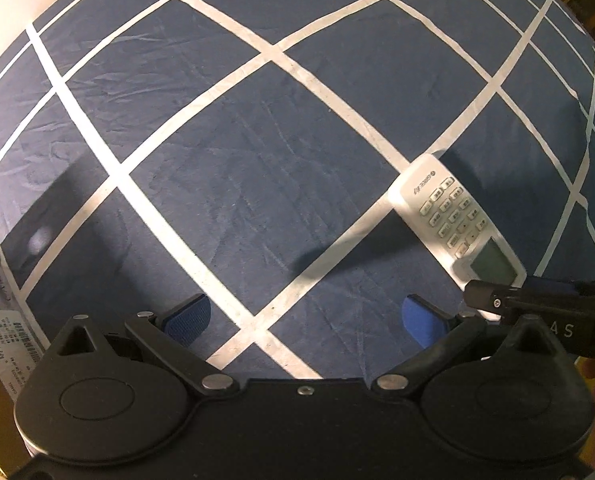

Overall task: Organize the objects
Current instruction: 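Close the right gripper on the white GREE remote and lift it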

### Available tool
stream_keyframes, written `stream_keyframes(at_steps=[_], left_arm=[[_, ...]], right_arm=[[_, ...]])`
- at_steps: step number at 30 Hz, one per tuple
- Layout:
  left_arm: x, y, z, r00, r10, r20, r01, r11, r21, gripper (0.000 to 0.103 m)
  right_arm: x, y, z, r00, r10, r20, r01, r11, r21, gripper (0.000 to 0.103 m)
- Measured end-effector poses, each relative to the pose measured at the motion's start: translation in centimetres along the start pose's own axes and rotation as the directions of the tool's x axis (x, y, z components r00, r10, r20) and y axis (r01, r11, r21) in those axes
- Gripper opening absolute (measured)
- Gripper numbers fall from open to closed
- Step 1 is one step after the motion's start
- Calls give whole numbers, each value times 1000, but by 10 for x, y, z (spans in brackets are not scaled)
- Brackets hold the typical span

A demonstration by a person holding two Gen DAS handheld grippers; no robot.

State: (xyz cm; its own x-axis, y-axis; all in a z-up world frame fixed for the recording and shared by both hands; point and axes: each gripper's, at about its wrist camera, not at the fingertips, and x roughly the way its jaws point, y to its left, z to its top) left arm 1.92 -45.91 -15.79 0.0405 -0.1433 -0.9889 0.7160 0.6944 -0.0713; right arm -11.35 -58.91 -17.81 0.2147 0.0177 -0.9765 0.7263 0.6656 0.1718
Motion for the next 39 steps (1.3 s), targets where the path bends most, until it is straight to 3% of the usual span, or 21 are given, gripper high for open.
stream_keyframes(at_steps=[10,17,23,30,39], left_arm=[[6,-23,20,1000,-30,-7,30,999,9,103],[16,-43,35,999,-44,-18,44,999,30,103],[16,-60,48,998,-65,-27,68,991,118,103],[24,-71,55,993,-86,-77,102,964,245,103],[41,-79,64,983,-130,-127,164,933,321,103]], right_arm=[[-14,-25,22,993,-88,82,88,996,-3,68],[-18,-51,38,998,11,64,-15,998,53,69],[-17,-51,38,993,91,80,-105,975,195,72],[-6,-47,33,992,113,52,-124,945,303,72],[7,-39,31,994,102,44,-111,926,361,73]])
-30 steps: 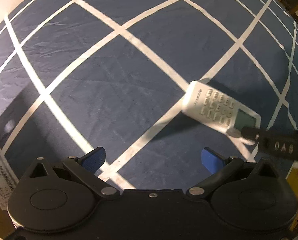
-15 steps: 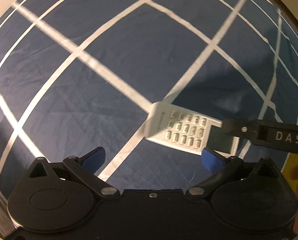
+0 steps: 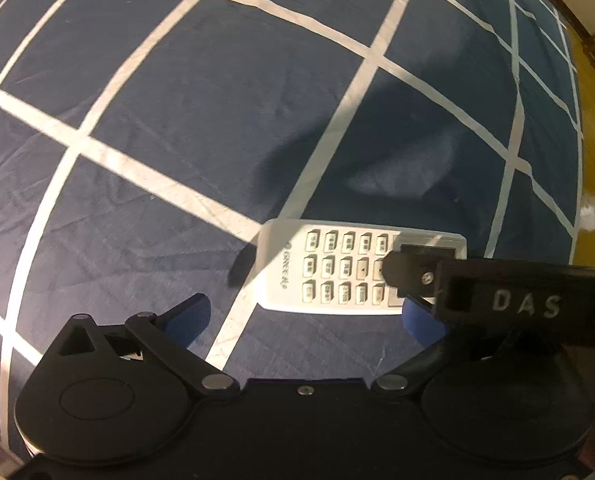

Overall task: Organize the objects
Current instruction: 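Close the right gripper on the white GREE remote and lift it, then carry the GREE remote with the right gripper over the yellow box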

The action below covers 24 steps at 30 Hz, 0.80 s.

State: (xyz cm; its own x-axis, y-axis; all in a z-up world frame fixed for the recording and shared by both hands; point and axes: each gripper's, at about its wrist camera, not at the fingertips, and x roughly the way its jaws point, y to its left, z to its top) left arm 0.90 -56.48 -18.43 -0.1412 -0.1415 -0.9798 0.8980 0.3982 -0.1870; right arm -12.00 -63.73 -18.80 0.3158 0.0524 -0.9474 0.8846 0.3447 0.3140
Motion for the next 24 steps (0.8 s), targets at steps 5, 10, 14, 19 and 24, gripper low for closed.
stream_keyframes(at_steps=[5,10,14,19,24], left_arm=[[9,0,4,999,-30,-17,31,999,20,103],[10,-1,8,999,-35,-13,36,999,34,103],[10,0,9,999,-47,-12,47,999,15,103],[11,-3,9,999,-37,-6,38,999,13,99],[9,-9,9,999,-47,-9,48,999,25,86]], right_arm=[[4,5,2,1000,-15,7,15,1000,-6,78],[7,9,5,1000,6,-7,-6,1000,-13,80],[7,7,9,1000,22,-20,-23,1000,-16,80],[6,8,11,999,15,-33,-16,999,-39,79],[5,11,11,999,-17,-32,15,998,-59,70]])
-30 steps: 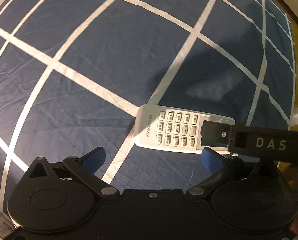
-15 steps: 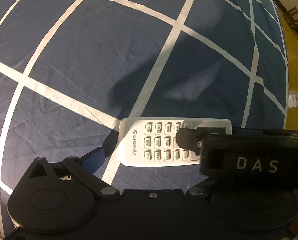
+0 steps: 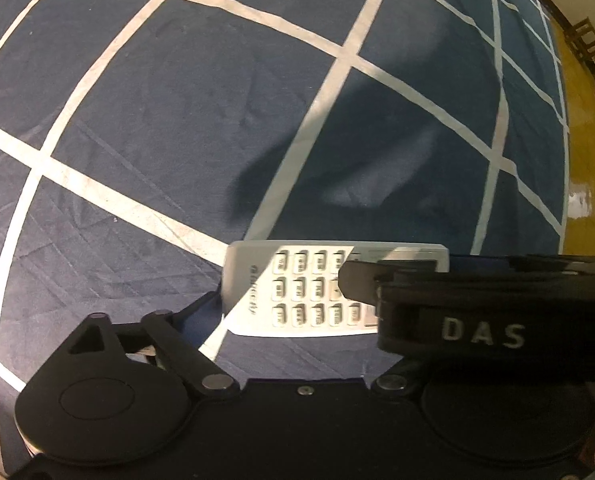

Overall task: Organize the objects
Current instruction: 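Carry the GREE remote with the right gripper over the yellow box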

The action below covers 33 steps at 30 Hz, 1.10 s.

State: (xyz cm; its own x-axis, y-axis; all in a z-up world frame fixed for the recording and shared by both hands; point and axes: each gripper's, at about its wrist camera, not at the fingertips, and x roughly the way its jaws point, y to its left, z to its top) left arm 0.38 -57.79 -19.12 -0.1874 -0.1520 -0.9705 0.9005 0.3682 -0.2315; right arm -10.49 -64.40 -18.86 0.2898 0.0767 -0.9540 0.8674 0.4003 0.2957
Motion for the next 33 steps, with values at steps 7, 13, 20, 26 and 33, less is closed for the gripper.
stream_keyframes(at_steps=[7,13,20,26,33], left_arm=[[0,0,-2,1000,11,0,-11,1000,-15,85],[-6,-1,-10,1000,17,10,-16,999,-46,85],[-34,3,-26,997,54,62,-47,993,-107,84],[-67,12,-49,988,99,115,-78,981,-177,84],[-100,27,-87,975,152,159,-102,953,-285,84]], right_arm=[[-1,-2,-2,1000,-3,1,3,1000,-12,69],[-7,1,-5,1000,3,-10,-4,999,-47,69],[-25,18,-10,999,37,4,-36,991,-126,69],[-44,41,-21,997,77,15,-72,974,-217,69],[-59,79,-44,994,114,1,-107,936,-335,69]])
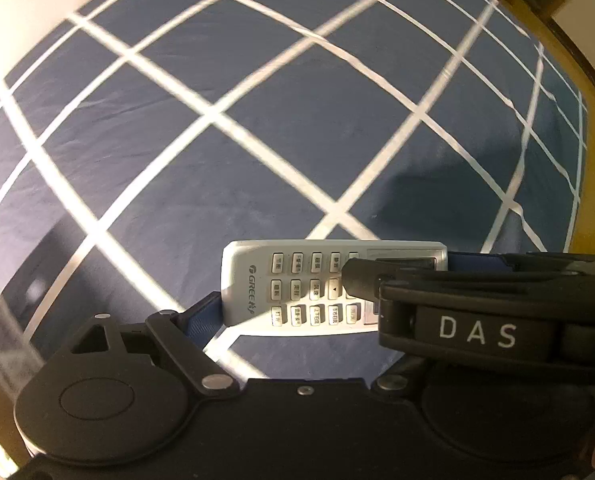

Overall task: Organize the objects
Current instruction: 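Carry the GREE remote with the right gripper over the yellow box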

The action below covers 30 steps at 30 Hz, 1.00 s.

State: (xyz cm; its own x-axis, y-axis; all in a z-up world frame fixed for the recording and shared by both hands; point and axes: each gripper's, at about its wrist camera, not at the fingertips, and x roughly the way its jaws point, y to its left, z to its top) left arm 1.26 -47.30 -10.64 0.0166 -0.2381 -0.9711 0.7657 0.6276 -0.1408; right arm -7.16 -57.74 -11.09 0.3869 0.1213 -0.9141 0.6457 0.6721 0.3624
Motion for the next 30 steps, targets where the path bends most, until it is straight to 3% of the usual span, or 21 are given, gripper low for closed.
stream_keyframes(at_steps=[13,22,30], left_arm=[[-58,66,-61,994,75,86,-54,973,-223,84],[-96,116,-110,982,129,136,-72,930,-359,85],[-127,161,-157,969,179,168,-79,875,-477,84]], right_arm=[[-10,93,-32,997,61,-39,-69,967,-244,69],[-13,162,-65,994,93,-66,-111,913,-393,69],[-12,226,-99,989,114,-99,-149,846,-512,69]])
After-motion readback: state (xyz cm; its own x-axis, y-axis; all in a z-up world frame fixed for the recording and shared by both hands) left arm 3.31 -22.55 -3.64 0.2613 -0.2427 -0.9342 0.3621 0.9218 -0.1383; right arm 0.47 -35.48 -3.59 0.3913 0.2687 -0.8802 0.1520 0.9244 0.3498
